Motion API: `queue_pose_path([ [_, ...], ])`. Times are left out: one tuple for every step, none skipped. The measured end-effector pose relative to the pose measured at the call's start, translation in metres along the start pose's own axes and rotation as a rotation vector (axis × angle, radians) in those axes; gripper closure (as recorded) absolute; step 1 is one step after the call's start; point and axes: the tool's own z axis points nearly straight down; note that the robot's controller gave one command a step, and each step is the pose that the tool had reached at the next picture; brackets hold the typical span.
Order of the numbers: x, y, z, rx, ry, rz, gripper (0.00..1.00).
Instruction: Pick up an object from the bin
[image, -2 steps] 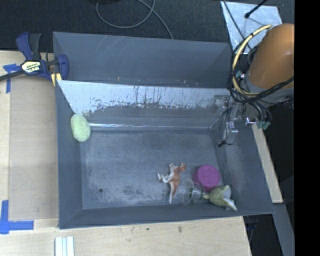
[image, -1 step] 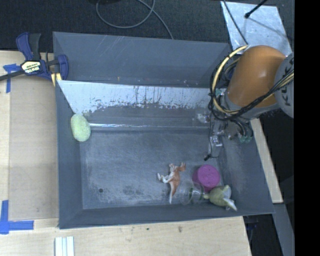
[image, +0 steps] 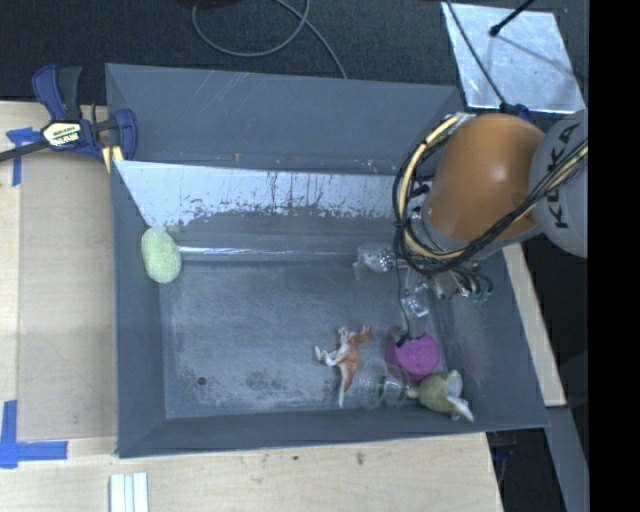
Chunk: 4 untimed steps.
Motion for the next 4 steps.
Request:
queue_pose_path([
  [0.000, 0.004, 0.038, 0.002, -0.003, -0.146, 0.00],
  [0.025, 0.038, 0.075, 0.002, -0.005, -0.315, 0.00],
  [0.016, 0.061, 0.077, 0.002, -0.005, -0.443, 1.00],
  [0.016, 0.061, 0.077, 0.002, -0.006, -0.444, 1.00],
])
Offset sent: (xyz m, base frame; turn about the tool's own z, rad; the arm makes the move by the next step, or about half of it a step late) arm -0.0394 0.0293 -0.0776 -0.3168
